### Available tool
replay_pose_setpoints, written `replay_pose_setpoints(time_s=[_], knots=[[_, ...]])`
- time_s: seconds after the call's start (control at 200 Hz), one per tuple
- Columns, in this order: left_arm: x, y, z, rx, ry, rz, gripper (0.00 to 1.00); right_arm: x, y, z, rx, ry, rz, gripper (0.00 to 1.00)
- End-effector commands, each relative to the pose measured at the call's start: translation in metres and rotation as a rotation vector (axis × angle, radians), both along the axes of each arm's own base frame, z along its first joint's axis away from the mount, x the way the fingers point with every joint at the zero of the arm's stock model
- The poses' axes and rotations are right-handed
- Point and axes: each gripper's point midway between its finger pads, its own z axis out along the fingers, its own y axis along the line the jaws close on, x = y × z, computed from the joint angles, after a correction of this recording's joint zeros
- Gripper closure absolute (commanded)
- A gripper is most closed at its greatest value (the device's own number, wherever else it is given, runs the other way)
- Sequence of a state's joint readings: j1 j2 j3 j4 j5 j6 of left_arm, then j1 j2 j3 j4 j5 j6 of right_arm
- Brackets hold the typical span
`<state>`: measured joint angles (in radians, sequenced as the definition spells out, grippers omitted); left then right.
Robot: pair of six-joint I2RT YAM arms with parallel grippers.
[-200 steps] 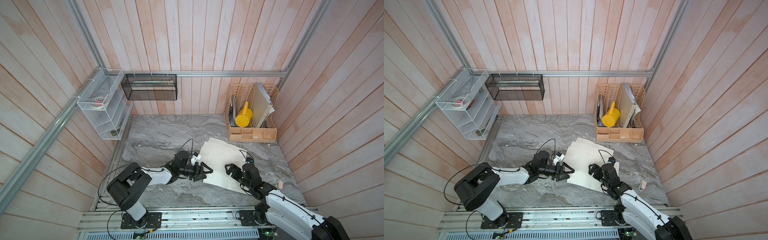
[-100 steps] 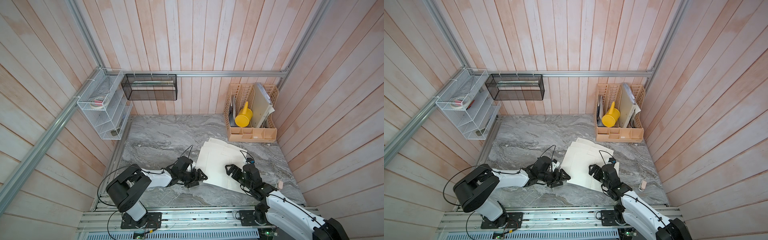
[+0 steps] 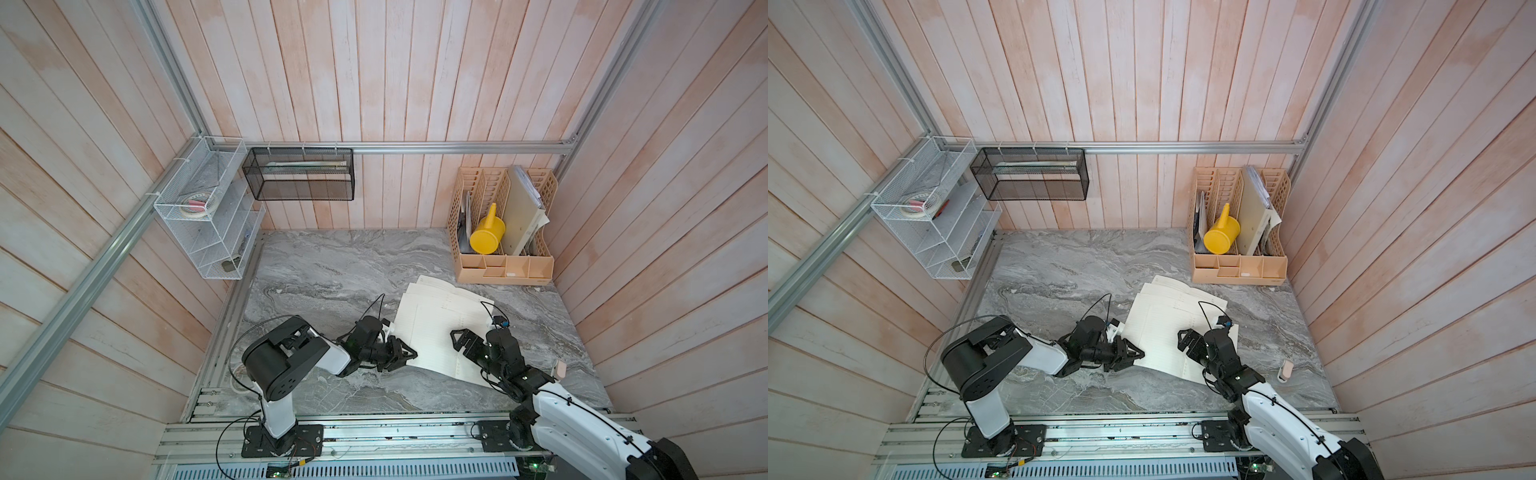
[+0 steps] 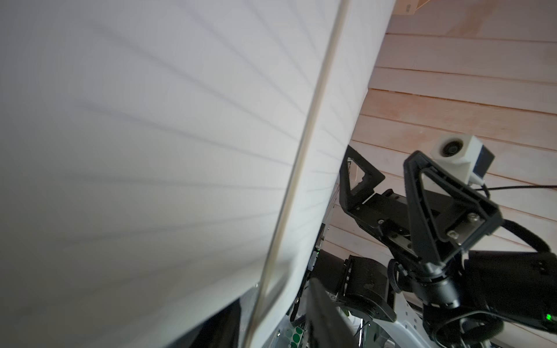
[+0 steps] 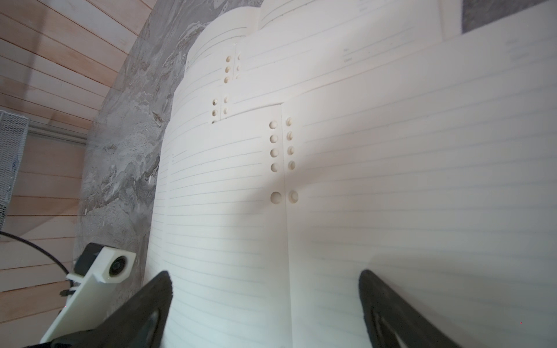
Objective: Close the notebook
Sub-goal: Close the notebook at the center of the board.
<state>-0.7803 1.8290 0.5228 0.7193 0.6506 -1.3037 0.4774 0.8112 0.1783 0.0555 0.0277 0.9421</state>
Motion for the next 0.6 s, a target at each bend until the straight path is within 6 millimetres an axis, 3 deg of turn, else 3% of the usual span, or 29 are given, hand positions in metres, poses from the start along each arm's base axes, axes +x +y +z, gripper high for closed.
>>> replay_pose_setpoints(time_s=[0.0, 0.07, 0.235, 0.43, 0.595], knots=[[0.000, -0.007, 0.023, -0.135, -0.008, 0.015, 0.88, -0.012, -0.002, -0.016, -0.016, 0.067, 0.009, 0.02], [-0.002, -0.008, 0.027, -0.162, -0.007, 0.009, 1.00, -0.010, 0.000, -0.014, -0.014, 0.059, 0.014, 0.02], [-0.009, -0.012, 0.047, -0.225, -0.023, -0.035, 1.00, -0.002, 0.004, 0.002, -0.020, 0.023, 0.031, 0.02], [-0.016, -0.018, 0.086, -0.274, -0.086, -0.122, 1.00, 0.017, 0.012, 0.036, -0.057, -0.033, 0.057, 0.02], [-0.008, -0.014, 0.102, -0.102, -0.221, -0.178, 1.00, 0.037, 0.027, 0.068, -0.049, -0.089, 0.094, 0.02]])
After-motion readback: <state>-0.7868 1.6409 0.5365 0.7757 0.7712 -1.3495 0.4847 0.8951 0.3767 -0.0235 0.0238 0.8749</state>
